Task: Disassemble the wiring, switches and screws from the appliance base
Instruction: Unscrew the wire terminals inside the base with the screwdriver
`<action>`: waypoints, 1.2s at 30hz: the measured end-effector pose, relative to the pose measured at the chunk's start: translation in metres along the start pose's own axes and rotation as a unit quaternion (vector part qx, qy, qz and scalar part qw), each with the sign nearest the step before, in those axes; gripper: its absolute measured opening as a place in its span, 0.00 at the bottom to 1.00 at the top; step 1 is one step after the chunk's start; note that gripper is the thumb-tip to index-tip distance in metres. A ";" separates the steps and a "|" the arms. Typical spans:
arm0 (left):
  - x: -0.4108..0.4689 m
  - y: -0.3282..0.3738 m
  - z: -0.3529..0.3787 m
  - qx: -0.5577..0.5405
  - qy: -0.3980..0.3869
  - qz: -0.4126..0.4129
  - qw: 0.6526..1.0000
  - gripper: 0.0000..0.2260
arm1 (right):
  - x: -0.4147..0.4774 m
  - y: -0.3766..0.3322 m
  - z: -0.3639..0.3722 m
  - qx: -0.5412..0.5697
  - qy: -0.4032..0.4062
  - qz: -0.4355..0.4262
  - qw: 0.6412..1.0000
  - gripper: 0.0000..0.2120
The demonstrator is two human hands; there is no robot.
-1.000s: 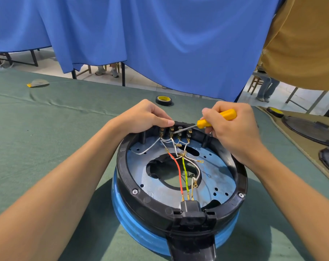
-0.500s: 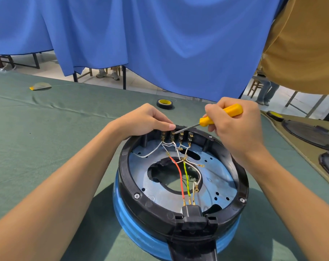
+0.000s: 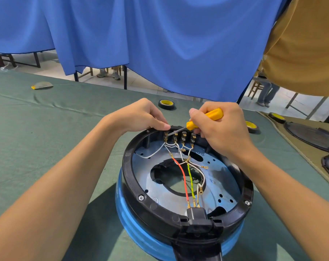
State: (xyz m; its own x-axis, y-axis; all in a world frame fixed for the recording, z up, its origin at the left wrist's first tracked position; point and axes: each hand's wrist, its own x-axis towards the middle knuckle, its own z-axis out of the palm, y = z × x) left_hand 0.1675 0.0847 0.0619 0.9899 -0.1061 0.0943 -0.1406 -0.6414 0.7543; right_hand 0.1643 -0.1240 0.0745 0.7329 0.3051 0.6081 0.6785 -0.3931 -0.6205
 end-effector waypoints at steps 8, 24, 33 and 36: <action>0.000 0.000 0.001 -0.003 0.009 0.006 1.000 0.03 | 0.026 -0.007 0.006 0.000 -0.031 0.043 0.999 0.15; -0.001 -0.001 0.001 -0.019 0.007 -0.003 1.000 0.03 | 0.037 0.006 0.006 0.118 -0.062 0.113 0.985 0.19; -0.001 -0.004 0.000 -0.010 0.000 0.000 1.000 0.03 | 0.012 0.010 -0.006 0.131 -0.083 0.128 0.980 0.16; -0.001 -0.004 0.001 -0.012 0.002 0.001 1.000 0.03 | 0.012 0.007 -0.009 0.171 -0.042 0.137 0.975 0.14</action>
State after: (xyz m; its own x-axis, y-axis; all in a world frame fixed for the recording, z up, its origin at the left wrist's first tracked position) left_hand 0.1671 0.0864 0.0587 0.9897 -0.1045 0.0982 -0.1421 -0.6228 0.7694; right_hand 0.1775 -0.1308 0.0815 0.8811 0.3046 0.3618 0.4225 -0.1629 -0.8916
